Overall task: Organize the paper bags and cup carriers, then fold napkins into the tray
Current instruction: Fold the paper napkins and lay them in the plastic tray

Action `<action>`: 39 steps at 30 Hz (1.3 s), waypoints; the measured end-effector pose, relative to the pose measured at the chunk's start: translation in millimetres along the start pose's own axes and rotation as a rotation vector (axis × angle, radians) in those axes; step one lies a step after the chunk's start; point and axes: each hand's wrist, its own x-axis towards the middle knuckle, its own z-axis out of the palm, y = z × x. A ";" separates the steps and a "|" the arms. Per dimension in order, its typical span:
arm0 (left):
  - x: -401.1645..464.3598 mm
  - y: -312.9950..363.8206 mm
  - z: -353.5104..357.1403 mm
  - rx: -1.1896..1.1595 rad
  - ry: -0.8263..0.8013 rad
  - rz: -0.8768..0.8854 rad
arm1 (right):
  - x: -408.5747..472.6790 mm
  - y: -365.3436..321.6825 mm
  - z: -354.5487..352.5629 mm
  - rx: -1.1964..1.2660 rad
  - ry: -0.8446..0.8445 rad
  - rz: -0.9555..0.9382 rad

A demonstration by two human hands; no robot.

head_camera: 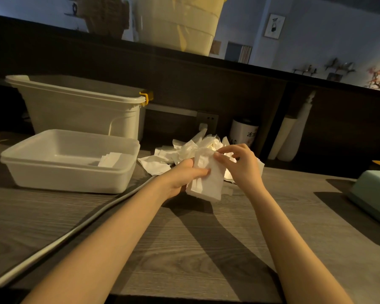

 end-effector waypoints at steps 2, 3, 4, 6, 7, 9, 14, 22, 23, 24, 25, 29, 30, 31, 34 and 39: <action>-1.7 0.8 -0.4 -0.097 -0.023 -0.028 | -0.3 -1.8 -1.6 0.029 0.050 -0.026; -1.8 1.5 -0.8 -0.173 -0.043 -0.054 | -0.2 -2.4 -2.4 0.058 0.077 -0.033; -1.5 1.6 -1.6 -0.248 -0.054 -0.080 | -0.4 -3.1 -3.2 0.092 0.097 -0.034; -0.7 1.2 -2.9 -0.346 -0.051 -0.110 | 0.1 -3.2 -4.2 0.150 0.114 -0.021; -0.3 0.9 -3.2 -0.365 -0.041 -0.113 | 0.5 -3.3 -4.3 0.168 0.114 -0.012; -0.2 0.1 -2.4 -0.363 -0.001 -0.106 | 1.3 -4.3 -5.6 0.206 0.126 -0.008; 1.7 -2.0 -3.9 -0.378 0.093 -0.119 | 2.1 -10.8 -14.0 0.518 0.140 0.061; 8.8 0.2 -0.5 -0.440 0.158 -0.181 | -3.5 -14.8 -13.5 0.744 -0.297 0.237; 9.7 -0.2 -0.2 -0.405 0.160 -0.169 | -3.8 -13.6 -10.9 0.694 -0.285 0.246; 9.9 -0.5 -0.3 -0.375 0.127 -0.142 | -3.6 -11.7 -8.3 0.624 -0.250 0.243; 7.6 -0.3 -0.1 -0.356 0.078 -0.115 | -3.3 -9.7 -6.0 0.552 -0.207 0.233; 0.3 2.1 -0.6 -0.343 -0.056 -0.096 | -2.9 -4.2 -0.2 0.399 -0.084 0.191; -1.5 3.0 0.1 -0.315 -0.067 -0.086 | -2.7 -3.1 0.8 0.372 -0.064 0.172; -3.1 4.0 1.6 -0.266 -0.068 -0.072 | -2.4 -2.3 1.8 0.347 -0.050 0.149; -3.8 2.1 2.3 -0.110 -0.021 -0.035 | -2.0 -0.7 4.4 0.267 -0.046 0.078; 0.2 1.9 -2.8 -0.192 0.126 -0.020 | 5.6 7.3 -4.0 0.252 0.089 0.088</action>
